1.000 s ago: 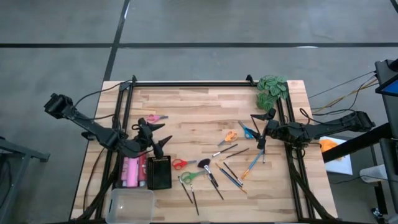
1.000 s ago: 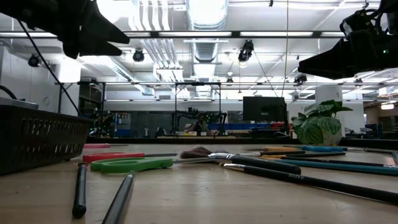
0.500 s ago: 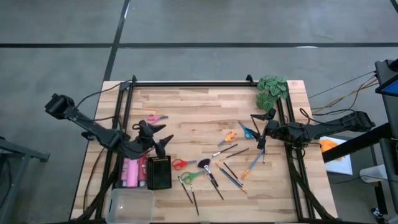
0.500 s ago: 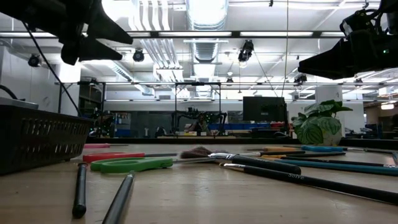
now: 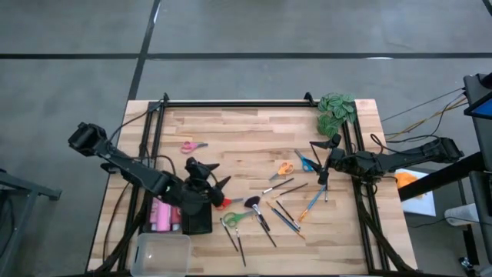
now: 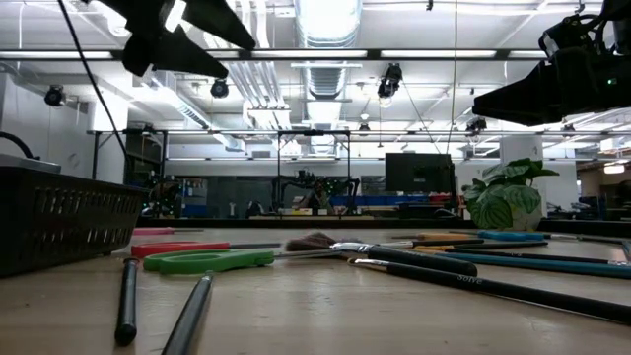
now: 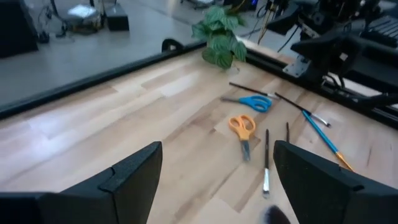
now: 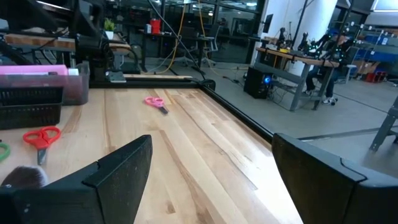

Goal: Pick & Place Paint Supplies
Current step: Put the silver paint brush into the transparent bin

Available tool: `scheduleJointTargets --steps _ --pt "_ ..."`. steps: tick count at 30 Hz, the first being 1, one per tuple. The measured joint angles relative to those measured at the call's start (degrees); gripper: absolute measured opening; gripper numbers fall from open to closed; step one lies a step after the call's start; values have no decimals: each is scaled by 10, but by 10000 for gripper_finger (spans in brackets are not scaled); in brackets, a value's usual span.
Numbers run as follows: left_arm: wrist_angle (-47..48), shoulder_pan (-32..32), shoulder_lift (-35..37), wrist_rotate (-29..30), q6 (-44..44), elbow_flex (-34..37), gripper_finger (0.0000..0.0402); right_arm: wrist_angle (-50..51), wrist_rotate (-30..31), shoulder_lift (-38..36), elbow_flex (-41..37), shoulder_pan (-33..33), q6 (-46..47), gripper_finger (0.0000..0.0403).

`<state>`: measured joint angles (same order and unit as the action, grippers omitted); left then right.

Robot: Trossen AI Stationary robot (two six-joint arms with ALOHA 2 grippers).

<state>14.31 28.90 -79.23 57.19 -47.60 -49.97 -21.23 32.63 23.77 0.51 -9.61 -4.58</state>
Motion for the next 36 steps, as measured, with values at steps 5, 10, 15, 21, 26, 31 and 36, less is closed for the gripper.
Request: scheduleJointTargets --steps 5,10,15,21,26,31,36 --pt "124 9 -52 -23 -130 -92 307 0 0 0 0 0 0 329" --pt "293 8 -106 -102 -364 -198 307 0 0 0 0 0 0 329" --pt "455 10 -183 -243 -564 -298 307 0 0 0 0 0 -1 329" --pt "506 10 -240 -396 -743 -371 307 0 0 0 0 0 -1 329" --pt "470 10 -245 -451 -864 -373 307 0 0 0 0 0 0 329" --pt "412 7 -252 -565 -999 -354 307 0 0 0 0 0 0 329" --pt "363 5 -270 -612 -1052 -340 307 0 0 0 0 0 0 329"
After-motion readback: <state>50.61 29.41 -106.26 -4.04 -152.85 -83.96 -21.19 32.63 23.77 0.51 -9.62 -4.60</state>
